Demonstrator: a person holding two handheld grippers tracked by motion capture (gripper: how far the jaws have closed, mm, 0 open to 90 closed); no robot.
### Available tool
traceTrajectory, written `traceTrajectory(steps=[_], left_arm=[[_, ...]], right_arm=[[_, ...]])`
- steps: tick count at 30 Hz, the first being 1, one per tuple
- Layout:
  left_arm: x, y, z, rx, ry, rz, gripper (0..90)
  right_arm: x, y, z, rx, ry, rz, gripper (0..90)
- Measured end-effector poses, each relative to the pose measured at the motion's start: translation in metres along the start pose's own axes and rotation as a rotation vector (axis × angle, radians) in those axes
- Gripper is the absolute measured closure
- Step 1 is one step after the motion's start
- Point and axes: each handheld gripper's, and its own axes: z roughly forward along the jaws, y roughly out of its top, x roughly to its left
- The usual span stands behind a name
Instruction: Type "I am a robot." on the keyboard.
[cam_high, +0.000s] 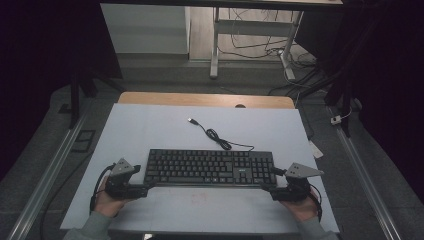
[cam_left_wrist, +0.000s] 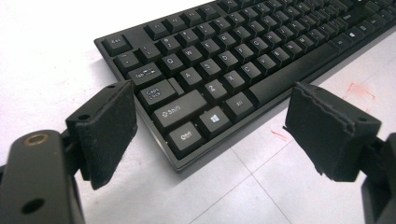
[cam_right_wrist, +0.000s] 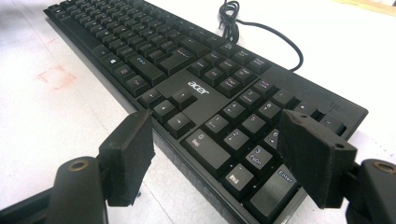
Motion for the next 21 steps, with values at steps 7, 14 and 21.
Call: traceTrajectory(steps=[7,14,21], left_arm=[[0.0004,-0.0008,-0.0012,-0.002,0.003,-0.003,16.9],[0.0005,-0.0005,-0.0020,-0.005,0.003,-0.006,17.3],[0.0004,-0.0003,-0.0013,-0.004,0.002,-0.012,18.0]], right_arm=[[-0.0005,-0.0001,0.0013,0.000,0.000,0.004,27.7],[0.0000,0.0002,0.0022,0.003,0.000,0.008,28.1],[0.0004,0.0012,0.0031,0.000,0.000,0.011,28.4]])
